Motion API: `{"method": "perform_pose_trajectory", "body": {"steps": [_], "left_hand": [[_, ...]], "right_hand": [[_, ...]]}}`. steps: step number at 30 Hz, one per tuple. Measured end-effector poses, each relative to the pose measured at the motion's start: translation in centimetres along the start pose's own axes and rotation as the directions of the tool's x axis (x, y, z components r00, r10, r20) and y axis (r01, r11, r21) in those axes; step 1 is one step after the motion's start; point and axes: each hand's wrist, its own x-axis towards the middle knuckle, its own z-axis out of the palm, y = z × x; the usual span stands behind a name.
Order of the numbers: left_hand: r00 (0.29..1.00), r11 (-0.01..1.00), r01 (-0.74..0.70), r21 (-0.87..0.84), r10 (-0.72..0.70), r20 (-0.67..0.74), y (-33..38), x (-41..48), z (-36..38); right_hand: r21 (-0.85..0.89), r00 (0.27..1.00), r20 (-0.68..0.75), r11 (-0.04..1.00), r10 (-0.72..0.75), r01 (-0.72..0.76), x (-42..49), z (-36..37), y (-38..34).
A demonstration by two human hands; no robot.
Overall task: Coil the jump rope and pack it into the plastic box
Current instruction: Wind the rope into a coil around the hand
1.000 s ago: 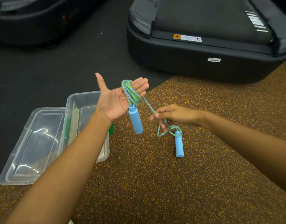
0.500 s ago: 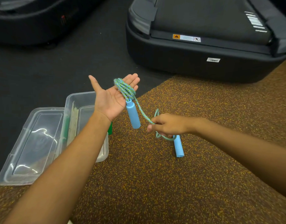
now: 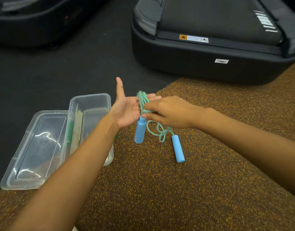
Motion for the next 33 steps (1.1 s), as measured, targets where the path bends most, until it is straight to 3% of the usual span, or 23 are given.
{"method": "perform_pose_trajectory", "body": {"steps": [5,11,15,18,21,27,33], "left_hand": [[0.988,0.978,0.133,0.161,-0.143,0.054,-1.2,0.0,0.6],[0.931,0.945,0.255,0.206,-0.297,0.210,-1.8,0.5,-0.1],[0.905,0.940,0.265,0.215,-0.319,0.282,-1.9,0.5,0.1],[0.889,0.947,0.260,0.190,-0.311,0.336,-1.8,0.3,0.0],[0.867,0.955,0.260,0.142,-0.296,0.401,-1.7,0.4,-0.3],[0.713,0.930,0.335,-0.148,-0.148,0.685,-1.5,0.6,-1.2],[0.706,0.904,0.210,-0.372,0.123,0.697,-0.7,0.2,-1.3]], "right_hand": [[0.073,0.993,-0.063,0.993,0.098,-0.093,0.0,-0.5,1.2],[0.293,0.960,-0.099,0.930,0.262,-0.223,-0.1,-0.7,2.6],[0.617,0.945,-0.023,0.748,0.325,-0.242,0.1,0.1,3.5],[0.763,0.951,0.042,0.604,0.307,-0.229,0.1,0.5,3.8],[0.839,0.948,0.048,0.503,0.315,-0.210,-0.1,0.8,4.0],[0.909,0.923,0.075,0.354,0.378,-0.219,-0.5,1.5,4.5],[0.919,0.909,0.127,0.297,0.398,-0.259,-1.2,2.9,5.0]]}}
